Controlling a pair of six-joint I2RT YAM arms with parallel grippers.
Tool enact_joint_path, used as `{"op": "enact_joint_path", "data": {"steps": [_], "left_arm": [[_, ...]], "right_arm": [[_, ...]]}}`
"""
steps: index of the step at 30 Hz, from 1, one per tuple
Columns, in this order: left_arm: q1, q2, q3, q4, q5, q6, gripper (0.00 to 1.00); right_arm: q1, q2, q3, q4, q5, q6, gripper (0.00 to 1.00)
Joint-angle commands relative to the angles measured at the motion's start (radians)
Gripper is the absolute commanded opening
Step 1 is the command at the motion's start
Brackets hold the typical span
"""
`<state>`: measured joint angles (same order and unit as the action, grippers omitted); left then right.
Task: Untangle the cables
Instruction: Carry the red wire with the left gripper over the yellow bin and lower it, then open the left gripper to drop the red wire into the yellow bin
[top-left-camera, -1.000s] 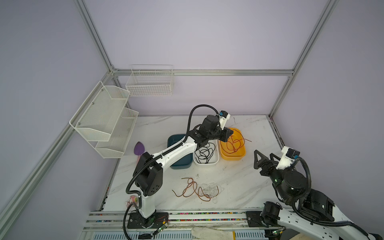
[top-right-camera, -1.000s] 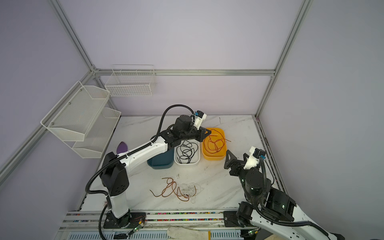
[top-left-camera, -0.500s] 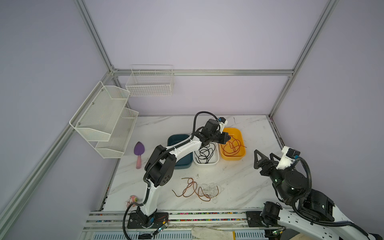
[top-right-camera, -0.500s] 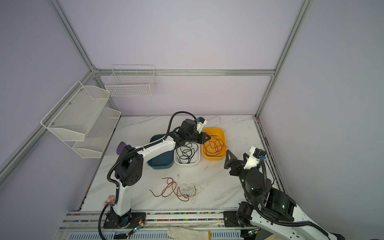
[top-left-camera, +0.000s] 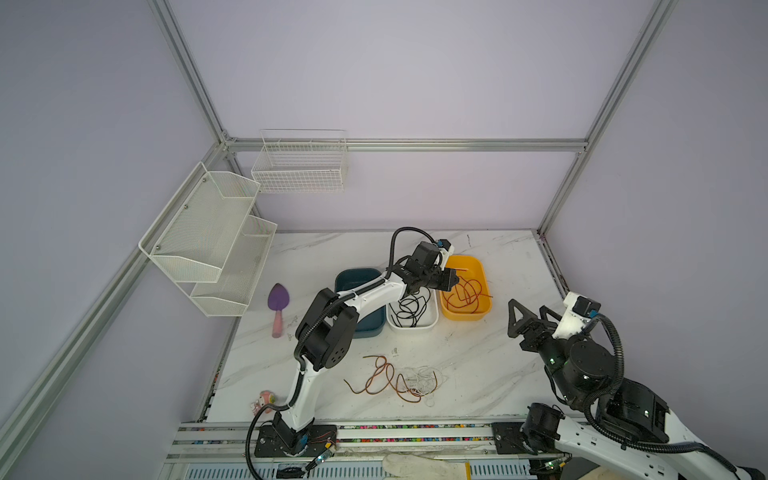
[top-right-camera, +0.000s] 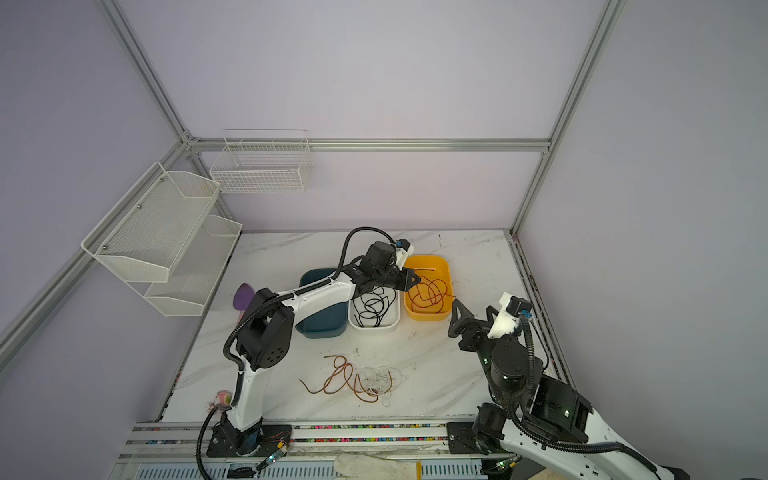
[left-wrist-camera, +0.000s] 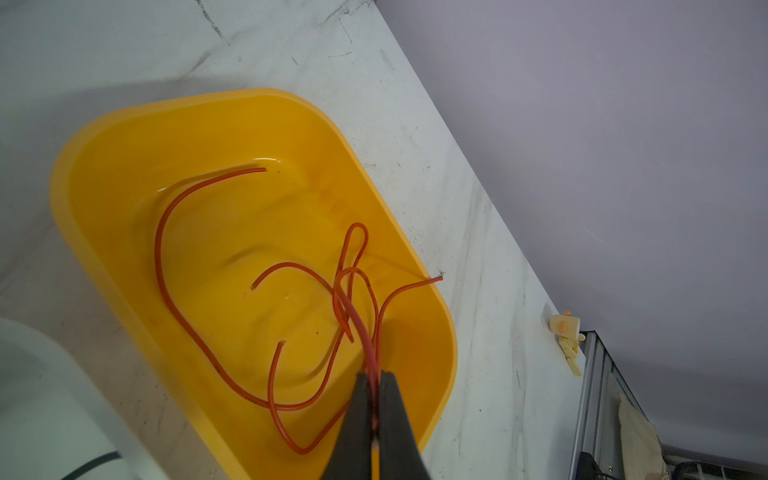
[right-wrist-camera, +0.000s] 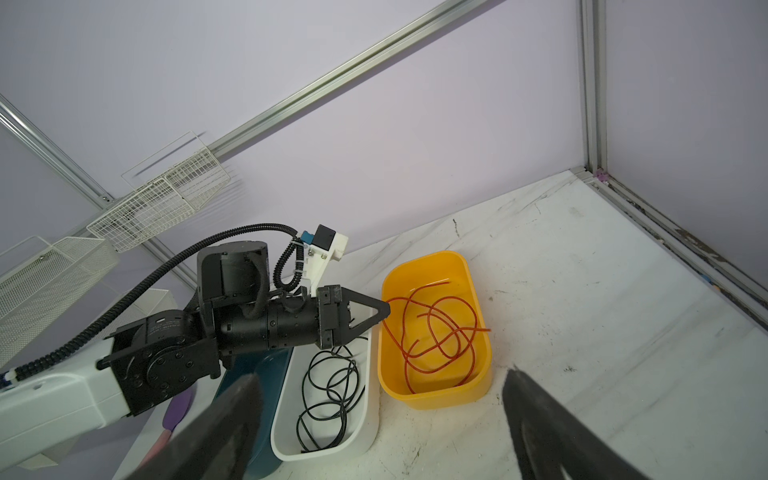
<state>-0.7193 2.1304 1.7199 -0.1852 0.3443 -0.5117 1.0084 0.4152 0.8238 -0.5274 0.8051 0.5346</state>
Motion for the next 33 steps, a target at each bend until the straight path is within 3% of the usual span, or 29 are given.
{"op": "enact_joint_path", "data": {"steps": [1, 13, 28, 33], "left_arm": [[0.005, 0.008, 0.126, -0.044, -0.055, 0.028, 0.0], [0.004, 0.049, 0.18, -0.157, -0.156, 0.05, 0.0], [-0.01, 0.123, 0.29, -0.249, -0.15, 0.075, 0.0], [-0.011, 0.135, 0.312, -0.264, -0.151, 0.076, 0.11]], "right_arm": [[-0.004, -0.003, -0.008, 0.02, 0.006, -0.002, 0.93], [-0.004, 0.0, -0.012, 0.023, 0.003, -0.004, 0.93], [-0.004, 0.008, -0.013, 0.027, 0.0, -0.007, 0.93], [-0.004, 0.008, -0.012, 0.029, -0.003, -0.008, 0.93]]}}
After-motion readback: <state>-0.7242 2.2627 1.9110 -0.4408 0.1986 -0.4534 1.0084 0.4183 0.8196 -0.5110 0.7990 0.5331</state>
